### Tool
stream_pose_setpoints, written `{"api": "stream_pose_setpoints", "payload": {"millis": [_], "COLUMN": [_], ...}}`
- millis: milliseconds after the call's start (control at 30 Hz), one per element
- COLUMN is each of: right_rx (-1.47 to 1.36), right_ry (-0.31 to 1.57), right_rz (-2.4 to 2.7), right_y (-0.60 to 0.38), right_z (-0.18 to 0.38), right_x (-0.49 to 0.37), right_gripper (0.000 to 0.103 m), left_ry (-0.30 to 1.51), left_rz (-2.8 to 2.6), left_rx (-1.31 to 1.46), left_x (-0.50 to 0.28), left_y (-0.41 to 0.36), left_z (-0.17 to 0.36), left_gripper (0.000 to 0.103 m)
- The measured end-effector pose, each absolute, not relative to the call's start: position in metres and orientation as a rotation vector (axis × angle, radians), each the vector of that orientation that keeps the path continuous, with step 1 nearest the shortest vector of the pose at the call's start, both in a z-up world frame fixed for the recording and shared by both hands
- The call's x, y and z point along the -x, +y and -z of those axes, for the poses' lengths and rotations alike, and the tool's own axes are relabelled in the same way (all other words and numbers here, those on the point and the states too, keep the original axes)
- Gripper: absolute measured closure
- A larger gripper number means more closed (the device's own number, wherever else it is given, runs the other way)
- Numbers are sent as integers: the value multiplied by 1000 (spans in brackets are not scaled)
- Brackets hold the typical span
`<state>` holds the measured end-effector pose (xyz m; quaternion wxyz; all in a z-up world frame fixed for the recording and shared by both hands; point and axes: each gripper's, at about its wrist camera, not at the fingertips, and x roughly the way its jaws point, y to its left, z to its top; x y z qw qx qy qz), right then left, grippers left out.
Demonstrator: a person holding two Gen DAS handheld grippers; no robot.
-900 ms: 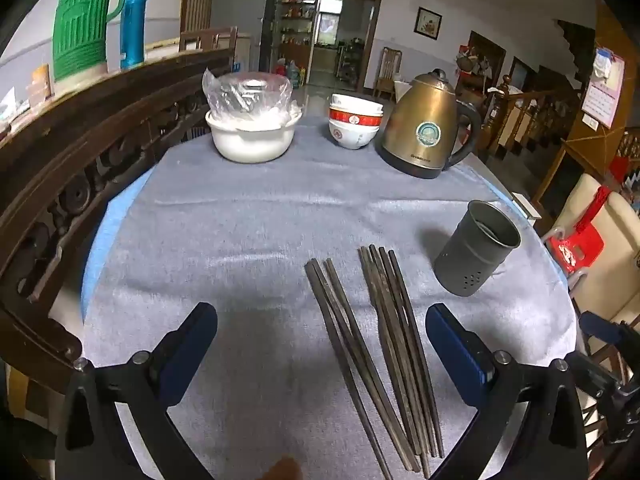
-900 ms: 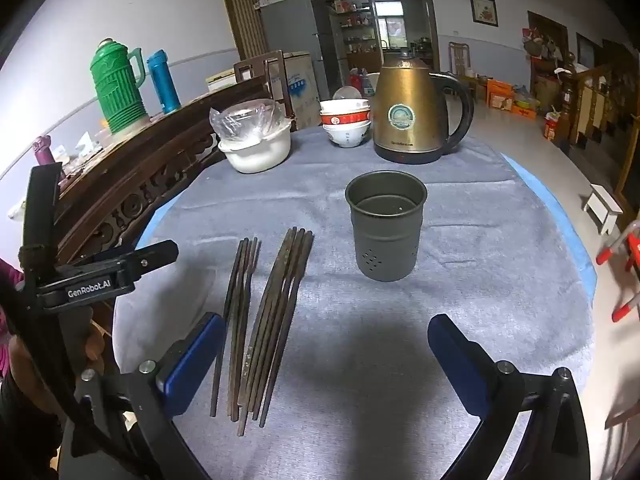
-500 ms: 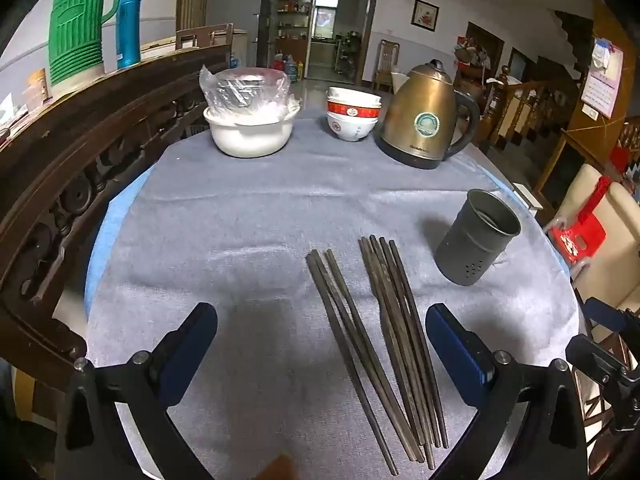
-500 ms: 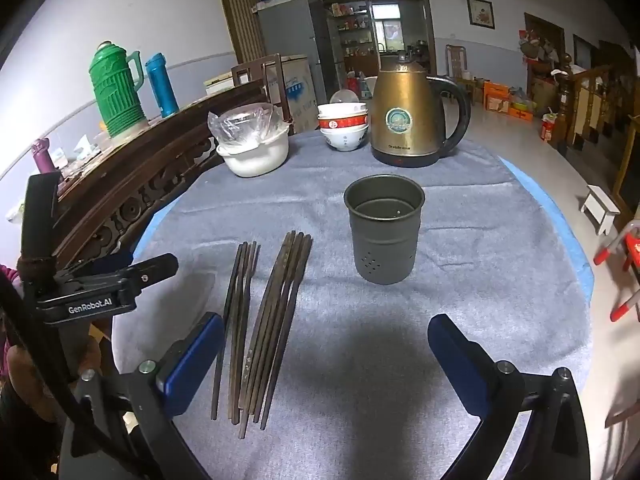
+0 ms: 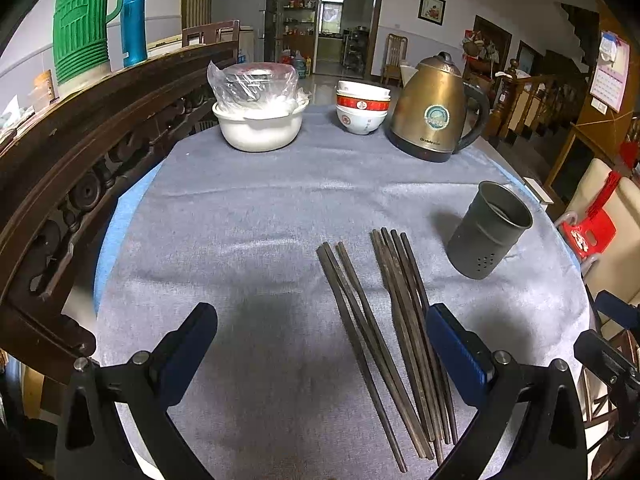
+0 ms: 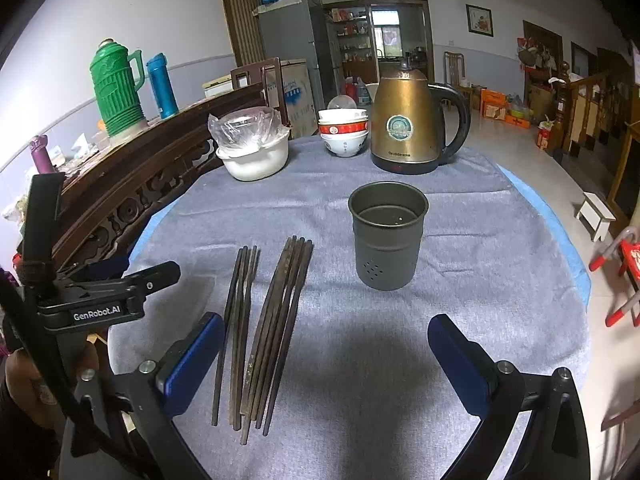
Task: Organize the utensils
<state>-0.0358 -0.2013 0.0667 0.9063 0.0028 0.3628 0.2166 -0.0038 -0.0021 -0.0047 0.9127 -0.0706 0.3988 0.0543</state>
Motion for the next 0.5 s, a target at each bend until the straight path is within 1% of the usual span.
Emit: {"api": "stream_pose_setpoints", "payload": {"millis": [500], "right_rx": [16], "right_ry": [751], "right_rz": [-442], "right_y": [-195], "right_z": [-67], "right_x": [36], "right_gripper": [0], "left_ry": [828], "left_rz": [-114], "left_rx": [147], "left_x": [4], "left_y": [-1], "left_z": [5], "left_gripper": [0]}}
